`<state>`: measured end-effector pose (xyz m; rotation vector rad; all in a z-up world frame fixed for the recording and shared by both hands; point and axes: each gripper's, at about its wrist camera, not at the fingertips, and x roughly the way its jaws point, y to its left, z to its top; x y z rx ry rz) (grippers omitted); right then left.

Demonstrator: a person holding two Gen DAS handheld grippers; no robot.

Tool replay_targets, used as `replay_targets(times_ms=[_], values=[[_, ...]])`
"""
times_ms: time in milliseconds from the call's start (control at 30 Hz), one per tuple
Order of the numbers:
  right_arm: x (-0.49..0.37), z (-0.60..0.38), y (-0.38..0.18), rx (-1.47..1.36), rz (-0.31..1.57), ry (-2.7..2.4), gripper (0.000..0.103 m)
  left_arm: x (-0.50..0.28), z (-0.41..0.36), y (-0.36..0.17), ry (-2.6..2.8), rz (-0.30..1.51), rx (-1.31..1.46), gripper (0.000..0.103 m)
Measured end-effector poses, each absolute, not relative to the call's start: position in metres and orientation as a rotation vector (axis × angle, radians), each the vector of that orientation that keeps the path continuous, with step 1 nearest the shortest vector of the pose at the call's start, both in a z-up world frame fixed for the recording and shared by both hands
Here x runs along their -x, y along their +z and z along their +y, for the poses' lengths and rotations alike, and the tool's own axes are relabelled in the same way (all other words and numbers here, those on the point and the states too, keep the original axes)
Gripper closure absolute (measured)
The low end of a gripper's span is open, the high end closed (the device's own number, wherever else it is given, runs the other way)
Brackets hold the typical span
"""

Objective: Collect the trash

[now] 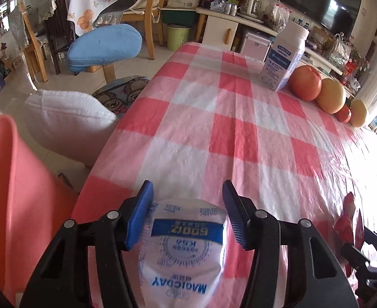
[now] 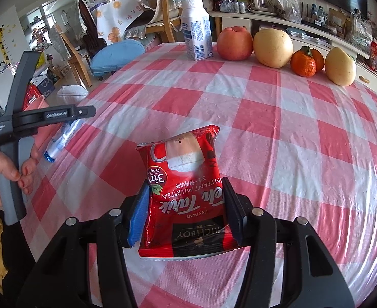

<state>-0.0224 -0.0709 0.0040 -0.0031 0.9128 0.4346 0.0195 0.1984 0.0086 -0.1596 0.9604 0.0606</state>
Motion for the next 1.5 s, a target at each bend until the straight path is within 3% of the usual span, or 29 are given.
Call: replay_targets(times_ms=[33, 100, 300, 400, 567, 1100, 1500], values=[[0.022, -0.071, 0.004, 0.003, 0.913, 0.435, 0.048, -0.015, 0.198, 0.012, 0.060, 0.956, 0.153, 0.032], [0.022, -0.071, 0.004, -0.004, 0.913, 0.435, 0.048, -0.004, 0.195, 0.019, 0.056, 0.949, 0.117, 0.022], [0.024, -0.069, 0.004, -0.001, 0.909, 0.438, 0.048, 0.017, 0.192, 0.014, 0.031, 0.996, 0.056, 0.016], [0.025, -0.068, 0.005, 0.003, 0.905, 0.438, 0.048, 0.021, 0.191, 0.009, 0.024, 1.008, 0.053, 0.016], [0.028, -0.066, 0.007, 0.005, 0.892, 0.439, 0.047, 0.022, 0.191, 0.006, 0.039, 1.004, 0.053, 0.042], [0.038, -0.045, 0.017, 0.041, 0.872, 0.423, 0.053, 0.031, 0.211, 0.034, 0.016, 0.893, 0.170, 0.042], [0.046, 0.019, 0.069, 0.095, 0.774, 0.515, 0.055, 0.049, 0.270, 0.073, 0.152, 0.731, 0.299, 0.042]])
